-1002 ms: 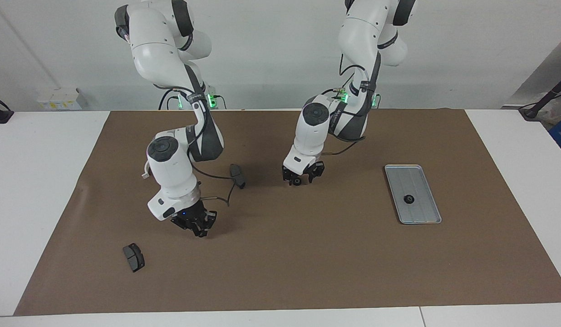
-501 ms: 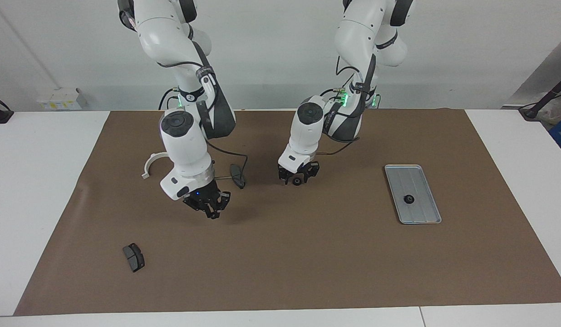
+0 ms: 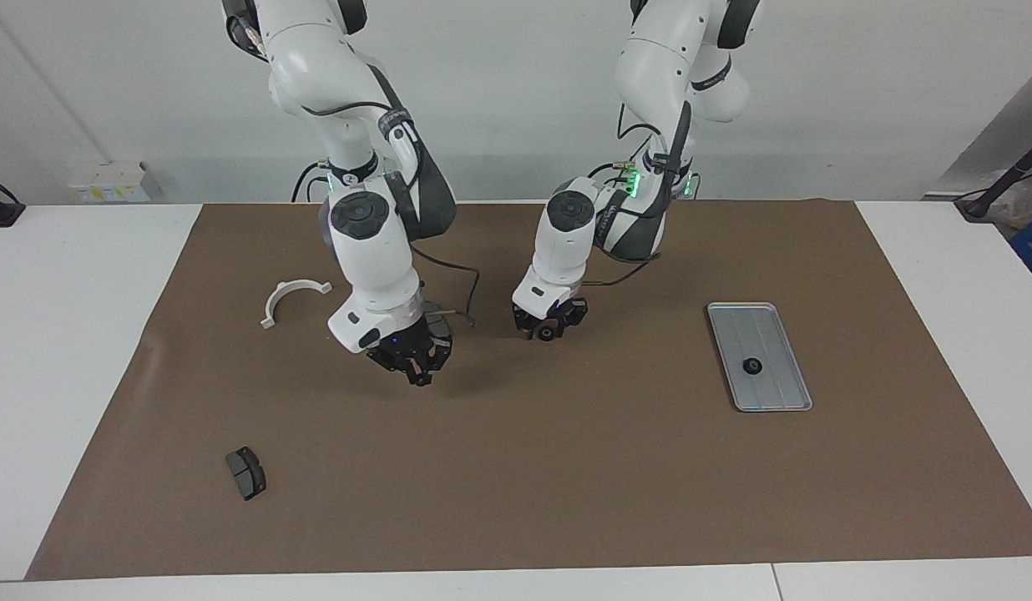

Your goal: Pick bearing gear from pile to tray

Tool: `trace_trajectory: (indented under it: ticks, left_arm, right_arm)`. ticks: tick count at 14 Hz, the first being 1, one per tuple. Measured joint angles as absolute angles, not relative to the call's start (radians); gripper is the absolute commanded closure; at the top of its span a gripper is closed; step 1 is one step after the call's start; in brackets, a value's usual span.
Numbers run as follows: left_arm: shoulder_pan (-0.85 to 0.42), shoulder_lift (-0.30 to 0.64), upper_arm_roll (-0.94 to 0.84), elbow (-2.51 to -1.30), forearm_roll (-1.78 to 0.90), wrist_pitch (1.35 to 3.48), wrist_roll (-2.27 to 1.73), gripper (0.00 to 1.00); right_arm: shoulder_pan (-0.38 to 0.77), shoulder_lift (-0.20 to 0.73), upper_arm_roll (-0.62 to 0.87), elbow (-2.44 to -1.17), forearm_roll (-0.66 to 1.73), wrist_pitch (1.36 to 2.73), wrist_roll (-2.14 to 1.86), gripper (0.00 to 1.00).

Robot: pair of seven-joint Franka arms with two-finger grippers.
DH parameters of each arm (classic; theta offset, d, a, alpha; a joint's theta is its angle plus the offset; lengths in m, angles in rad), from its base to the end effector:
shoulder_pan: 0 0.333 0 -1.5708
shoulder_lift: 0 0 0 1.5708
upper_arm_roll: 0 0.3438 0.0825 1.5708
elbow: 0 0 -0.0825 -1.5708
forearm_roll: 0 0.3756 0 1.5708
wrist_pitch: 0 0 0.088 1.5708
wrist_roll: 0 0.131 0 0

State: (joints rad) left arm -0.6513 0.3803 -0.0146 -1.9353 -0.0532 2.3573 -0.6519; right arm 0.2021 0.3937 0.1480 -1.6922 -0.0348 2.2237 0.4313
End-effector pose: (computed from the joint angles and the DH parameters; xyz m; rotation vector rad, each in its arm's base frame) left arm 0.4945 -0.3899 0.3005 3.0813 0.0370 0.0095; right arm 0.6435 0.2215 0.3904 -3.0549 0.1180 -0.1860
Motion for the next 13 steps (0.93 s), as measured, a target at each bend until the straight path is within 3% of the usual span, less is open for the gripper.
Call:
trace_trajectory:
  ticks: [7, 13]
  left_arm:
    - [-0.651, 0.376, -0.008, -1.936, -0.052, 2.354, -0.645, 0.68]
    - [-0.65, 0.374, -0.006, -1.937, -0.053, 2.353, -0.645, 0.75]
  right_arm:
    - [0.264, 0.373, 0.161, -1.728, -0.034, 2.222, 0.541, 1.0]
    - [0.327, 0.368, 0.169, -1.746, -0.034, 2.227, 0.623, 1.0]
